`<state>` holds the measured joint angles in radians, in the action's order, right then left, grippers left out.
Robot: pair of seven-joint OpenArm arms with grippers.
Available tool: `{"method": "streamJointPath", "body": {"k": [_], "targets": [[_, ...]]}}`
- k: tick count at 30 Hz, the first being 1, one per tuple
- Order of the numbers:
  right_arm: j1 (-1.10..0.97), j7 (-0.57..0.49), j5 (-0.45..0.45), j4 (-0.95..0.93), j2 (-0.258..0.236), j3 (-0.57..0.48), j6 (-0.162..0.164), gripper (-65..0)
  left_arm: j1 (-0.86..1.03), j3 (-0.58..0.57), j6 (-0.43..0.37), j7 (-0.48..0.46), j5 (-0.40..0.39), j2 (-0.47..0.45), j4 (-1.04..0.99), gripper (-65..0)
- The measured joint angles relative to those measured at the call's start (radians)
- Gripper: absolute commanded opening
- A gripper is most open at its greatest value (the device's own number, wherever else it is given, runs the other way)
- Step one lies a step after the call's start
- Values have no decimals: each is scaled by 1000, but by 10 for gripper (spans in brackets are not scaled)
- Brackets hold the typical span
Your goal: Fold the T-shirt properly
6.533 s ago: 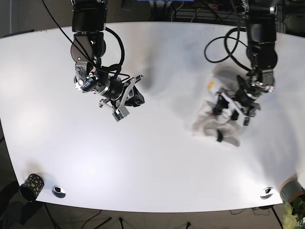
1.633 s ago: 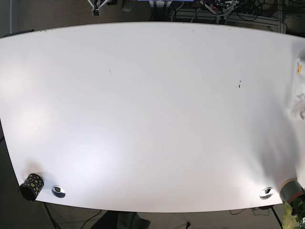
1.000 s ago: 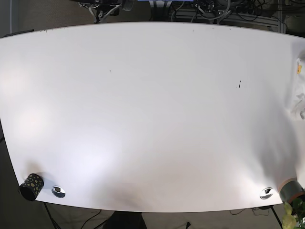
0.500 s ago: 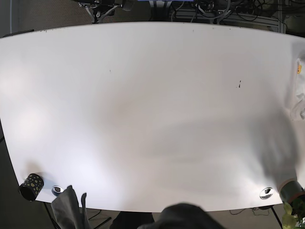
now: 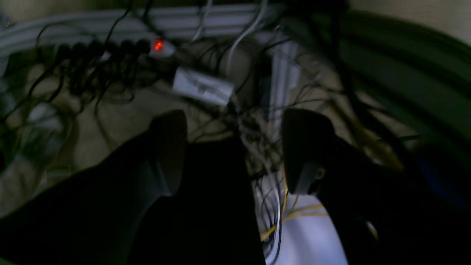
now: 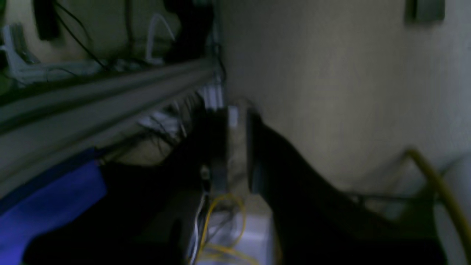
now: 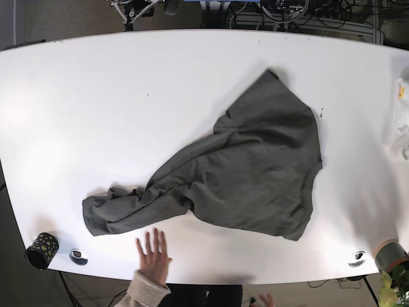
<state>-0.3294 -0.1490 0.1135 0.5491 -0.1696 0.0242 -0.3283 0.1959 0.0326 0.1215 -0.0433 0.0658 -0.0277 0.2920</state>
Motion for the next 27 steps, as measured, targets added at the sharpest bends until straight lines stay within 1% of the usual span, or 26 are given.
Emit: {"method": "streamJointPath", "body": {"k": [5,8,10,11,12,14,15,18,20,22,23,24,25,27], "targets": [[-149,13,1,199,-5,-2,-3,-575,164,-3,3,-10,-1,1,258,-283],[-230,16,2,293,-6,1,3,-575,262,-3,3,58,3,-1,415,-283],[-281,9,8,346,-8,2,-2,-575,318,-3,3,64,0,-4,502,-283],[-305,8,8,372,-10,2,0,-575,347,-4,3,91,3,-4,547,-283],[-330,16,6,400,-13,2,-2,-575,375,-4,4,95,4,-6,591,-283],[-389,10,8,460,-23,3,-4,-575,438,-2,3,78,-1,-14,687,-283],[-415,5,7,488,-25,3,1,-575,465,-3,4,93,2,-18,725,-283],[-505,16,6,587,-33,5,7,-575,563,-5,10,98,-4,-46,865,-283],[-568,16,8,654,-33,8,2,-575,625,-2,6,93,-2,-60,952,-283],[-614,19,10,716,-32,8,5,-575,671,3,2,108,0,-64,1029,-283],[-650,17,14,752,-31,13,0,-575,706,4,0,89,-3,-65,1080,-283],[-676,15,9,785,-27,28,-14,-575,731,4,0,101,-2,-66,1126,-283],[-702,19,6,818,-22,46,-14,-575,753,3,2,100,-2,-69,1172,-283],[-751,18,9,883,-19,80,-2,-575,802,-1,13,88,-4,-72,1262,-283]]}}
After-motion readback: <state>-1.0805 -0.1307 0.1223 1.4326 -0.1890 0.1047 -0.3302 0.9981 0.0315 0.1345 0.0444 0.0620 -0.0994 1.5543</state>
